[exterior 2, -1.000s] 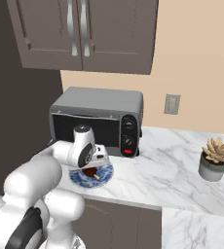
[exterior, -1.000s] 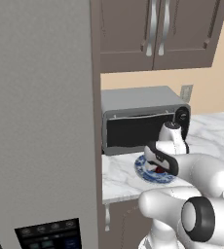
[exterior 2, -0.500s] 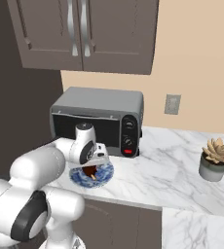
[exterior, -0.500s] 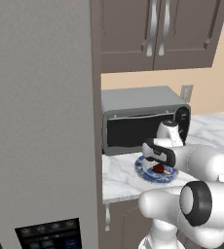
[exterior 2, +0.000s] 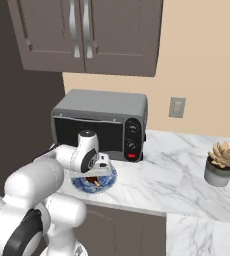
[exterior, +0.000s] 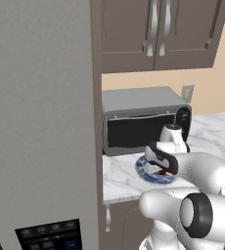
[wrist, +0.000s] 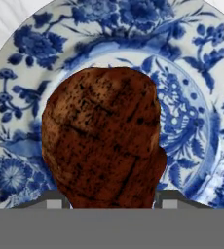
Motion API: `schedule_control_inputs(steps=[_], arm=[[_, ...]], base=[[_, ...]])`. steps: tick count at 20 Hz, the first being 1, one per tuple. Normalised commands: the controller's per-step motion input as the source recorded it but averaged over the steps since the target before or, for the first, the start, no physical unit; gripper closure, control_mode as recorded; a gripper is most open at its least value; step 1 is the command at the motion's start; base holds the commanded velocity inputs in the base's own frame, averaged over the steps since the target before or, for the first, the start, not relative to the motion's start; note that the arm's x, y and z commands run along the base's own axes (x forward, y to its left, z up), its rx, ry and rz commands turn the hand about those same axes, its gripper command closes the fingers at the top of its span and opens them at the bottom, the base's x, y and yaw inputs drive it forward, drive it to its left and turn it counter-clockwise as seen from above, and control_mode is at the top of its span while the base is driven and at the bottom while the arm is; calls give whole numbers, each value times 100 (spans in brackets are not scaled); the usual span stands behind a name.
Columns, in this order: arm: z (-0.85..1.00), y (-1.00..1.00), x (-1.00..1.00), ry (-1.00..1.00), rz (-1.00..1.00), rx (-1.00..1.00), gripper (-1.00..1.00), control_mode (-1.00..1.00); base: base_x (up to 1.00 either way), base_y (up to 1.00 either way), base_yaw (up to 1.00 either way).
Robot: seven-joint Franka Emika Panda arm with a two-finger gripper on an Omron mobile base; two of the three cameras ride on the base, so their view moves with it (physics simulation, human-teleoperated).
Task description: Place the steak on the top rack of the oven.
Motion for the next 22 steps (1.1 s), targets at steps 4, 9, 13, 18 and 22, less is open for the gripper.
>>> schedule_control_inputs(steps=[4,9,13,18,22], arm=[[-5,2,-8,0,-3,0,100,-100],[18,0,-3,0,-2,0,100,-100],[94,11,-41,-2,0,0,100,-100],[100,46,-82,-7,-2,0,100,-100],[100,46,-99,-5,-4,-1,100,-100]], base=[[0,0,0],[0,0,0],[0,0,0],[0,0,0],[0,0,0]])
